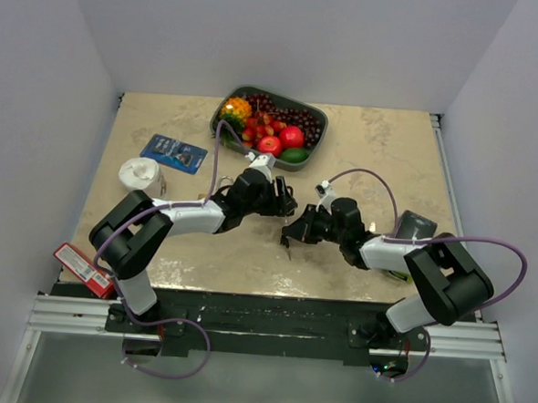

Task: Unlock with the key

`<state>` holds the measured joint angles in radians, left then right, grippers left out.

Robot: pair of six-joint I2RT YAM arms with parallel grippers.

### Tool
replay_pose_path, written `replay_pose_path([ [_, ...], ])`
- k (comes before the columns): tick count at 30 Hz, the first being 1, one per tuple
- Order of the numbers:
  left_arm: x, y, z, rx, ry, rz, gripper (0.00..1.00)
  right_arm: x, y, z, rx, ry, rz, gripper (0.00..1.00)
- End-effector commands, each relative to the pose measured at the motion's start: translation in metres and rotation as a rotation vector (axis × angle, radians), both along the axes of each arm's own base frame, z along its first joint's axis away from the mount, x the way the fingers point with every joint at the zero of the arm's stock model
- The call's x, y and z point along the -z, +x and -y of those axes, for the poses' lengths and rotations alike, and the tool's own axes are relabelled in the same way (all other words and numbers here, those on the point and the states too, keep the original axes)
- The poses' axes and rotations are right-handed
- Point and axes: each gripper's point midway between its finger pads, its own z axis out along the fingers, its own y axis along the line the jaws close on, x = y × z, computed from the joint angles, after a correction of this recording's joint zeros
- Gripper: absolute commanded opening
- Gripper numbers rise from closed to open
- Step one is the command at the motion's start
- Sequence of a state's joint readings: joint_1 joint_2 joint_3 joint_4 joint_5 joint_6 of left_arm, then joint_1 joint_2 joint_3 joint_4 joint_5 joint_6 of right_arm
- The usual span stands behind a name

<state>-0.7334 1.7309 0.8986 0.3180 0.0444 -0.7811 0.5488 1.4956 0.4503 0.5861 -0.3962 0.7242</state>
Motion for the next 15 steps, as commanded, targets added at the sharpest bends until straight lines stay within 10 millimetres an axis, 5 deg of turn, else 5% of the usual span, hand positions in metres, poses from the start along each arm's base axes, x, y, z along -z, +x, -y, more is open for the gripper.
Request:
replay_pose_path([
  [1, -0.037, -0.009, 0.023, 0.07, -0.084, 0.098, 0.0, -0.021, 0.047, 0.016, 0.155, -0.074, 0.116, 0.0],
  [15, -0.029, -0.013, 0.029, 0.092, -0.074, 0.078, 0.0, -0.031, 0.058, 0.016, 0.135, -0.103, 0.209, 0.0],
])
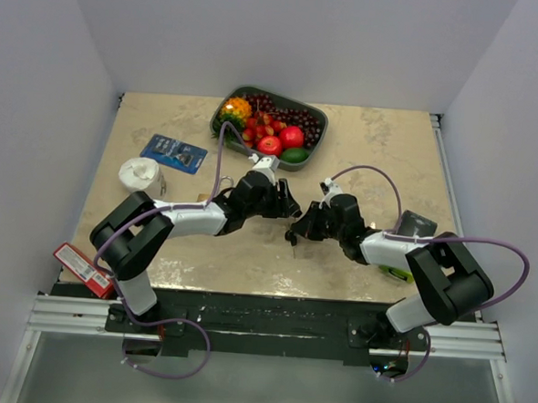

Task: Unlock with the key

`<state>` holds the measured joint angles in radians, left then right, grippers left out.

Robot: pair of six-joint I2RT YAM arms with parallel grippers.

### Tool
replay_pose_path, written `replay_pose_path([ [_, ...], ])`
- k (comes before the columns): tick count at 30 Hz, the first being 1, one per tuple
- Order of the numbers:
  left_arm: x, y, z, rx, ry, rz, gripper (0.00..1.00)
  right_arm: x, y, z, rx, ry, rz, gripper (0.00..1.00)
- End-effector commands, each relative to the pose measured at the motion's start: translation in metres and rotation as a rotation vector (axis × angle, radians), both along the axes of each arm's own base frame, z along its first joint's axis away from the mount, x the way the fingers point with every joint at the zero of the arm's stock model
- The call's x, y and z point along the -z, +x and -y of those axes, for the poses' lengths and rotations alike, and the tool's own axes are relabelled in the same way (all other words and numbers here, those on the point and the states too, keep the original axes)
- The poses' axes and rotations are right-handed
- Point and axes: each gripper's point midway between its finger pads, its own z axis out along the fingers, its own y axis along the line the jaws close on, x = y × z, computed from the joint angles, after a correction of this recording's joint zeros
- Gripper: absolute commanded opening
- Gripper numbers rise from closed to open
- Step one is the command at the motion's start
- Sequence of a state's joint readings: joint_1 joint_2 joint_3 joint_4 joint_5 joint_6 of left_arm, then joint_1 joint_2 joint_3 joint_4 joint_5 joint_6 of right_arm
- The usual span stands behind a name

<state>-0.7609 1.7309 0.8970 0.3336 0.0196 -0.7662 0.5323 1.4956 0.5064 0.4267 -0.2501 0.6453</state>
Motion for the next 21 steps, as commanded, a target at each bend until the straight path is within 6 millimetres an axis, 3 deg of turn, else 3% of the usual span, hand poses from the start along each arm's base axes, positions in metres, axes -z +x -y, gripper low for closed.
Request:
replay_pose_path([
  [1, -0.024, -0.008, 0.022, 0.08, -0.075, 0.041, 0.0, -0.049, 0.036, -0.008, 0.009, 0.044, 0.218, 0.0],
  [6, -0.024, -0.005, 0.028, 0.096, -0.065, 0.028, 0.0, -0.048, 0.03, -0.008, -0.05, 0.011, 0.246, 0.0],
  [14, -0.025, 0.016, 0.019, 0.061, -0.004, 0.033, 0.0, -0.04, 0.001, -0.011, -0.146, 0.044, 0.2, 0.0],
  [21, -0.009, 0.028, 0.007, 0.065, 0.049, -0.037, 0.0, -0.038, -0.017, -0.009, -0.206, 0.036, 0.186, 0.0],
])
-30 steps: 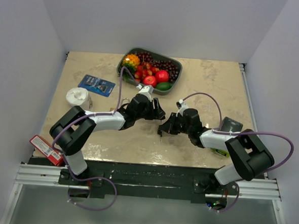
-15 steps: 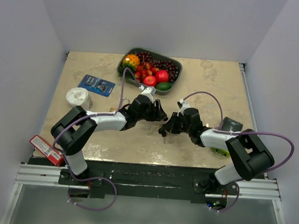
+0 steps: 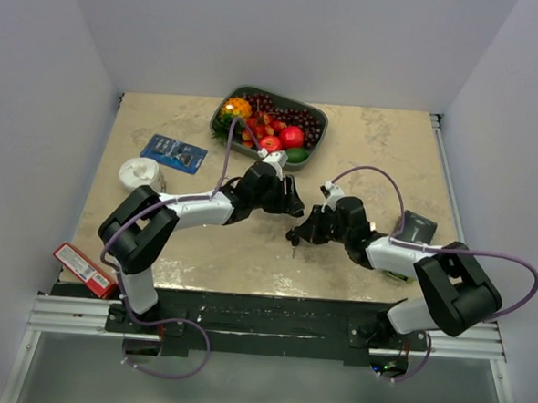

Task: Unlock with the key

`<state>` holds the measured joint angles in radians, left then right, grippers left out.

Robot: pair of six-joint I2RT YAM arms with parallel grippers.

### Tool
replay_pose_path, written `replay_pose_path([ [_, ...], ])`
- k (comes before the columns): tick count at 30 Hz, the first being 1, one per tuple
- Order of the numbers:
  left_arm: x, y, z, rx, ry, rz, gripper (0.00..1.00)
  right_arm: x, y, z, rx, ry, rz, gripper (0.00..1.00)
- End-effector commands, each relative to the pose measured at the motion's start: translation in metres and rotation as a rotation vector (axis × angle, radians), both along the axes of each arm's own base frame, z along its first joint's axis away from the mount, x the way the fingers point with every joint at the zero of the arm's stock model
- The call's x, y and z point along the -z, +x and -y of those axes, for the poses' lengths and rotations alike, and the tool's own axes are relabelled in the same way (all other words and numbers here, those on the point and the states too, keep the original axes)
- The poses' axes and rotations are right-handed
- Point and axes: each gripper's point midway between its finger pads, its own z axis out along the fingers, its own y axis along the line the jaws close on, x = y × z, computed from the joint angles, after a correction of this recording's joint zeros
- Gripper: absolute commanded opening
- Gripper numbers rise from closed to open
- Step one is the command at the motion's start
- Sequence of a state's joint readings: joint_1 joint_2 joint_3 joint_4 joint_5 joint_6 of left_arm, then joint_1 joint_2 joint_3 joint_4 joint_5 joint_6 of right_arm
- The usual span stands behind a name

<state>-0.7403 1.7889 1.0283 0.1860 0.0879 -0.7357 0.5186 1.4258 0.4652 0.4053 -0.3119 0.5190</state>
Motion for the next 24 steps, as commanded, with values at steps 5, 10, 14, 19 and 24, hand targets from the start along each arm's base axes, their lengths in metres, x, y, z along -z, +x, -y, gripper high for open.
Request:
replay_pose_path([
  [5, 0.007, 0.035, -0.027, -0.011, 0.102, -0.018, 0.0, -0.035, -0.018, -0.01, -0.125, 0.067, 0.086, 0.0],
  [10, 0.013, 0.043, -0.043, -0.045, 0.187, -0.01, 0.0, -0.036, -0.024, -0.003, -0.109, 0.052, 0.085, 0.0],
  [14, 0.018, 0.049, -0.053, -0.034, 0.292, -0.011, 0.0, -0.037, -0.026, 0.001, -0.085, 0.051, 0.08, 0.0],
  [19, 0.028, 0.059, -0.061, -0.014, 0.434, -0.025, 0.0, -0.045, -0.025, 0.002, -0.072, 0.065, 0.098, 0.0],
  [24, 0.047, 0.057, -0.071, 0.007, 0.57, -0.072, 0.0, -0.043, -0.023, 0.003, -0.063, 0.057, 0.096, 0.0],
])
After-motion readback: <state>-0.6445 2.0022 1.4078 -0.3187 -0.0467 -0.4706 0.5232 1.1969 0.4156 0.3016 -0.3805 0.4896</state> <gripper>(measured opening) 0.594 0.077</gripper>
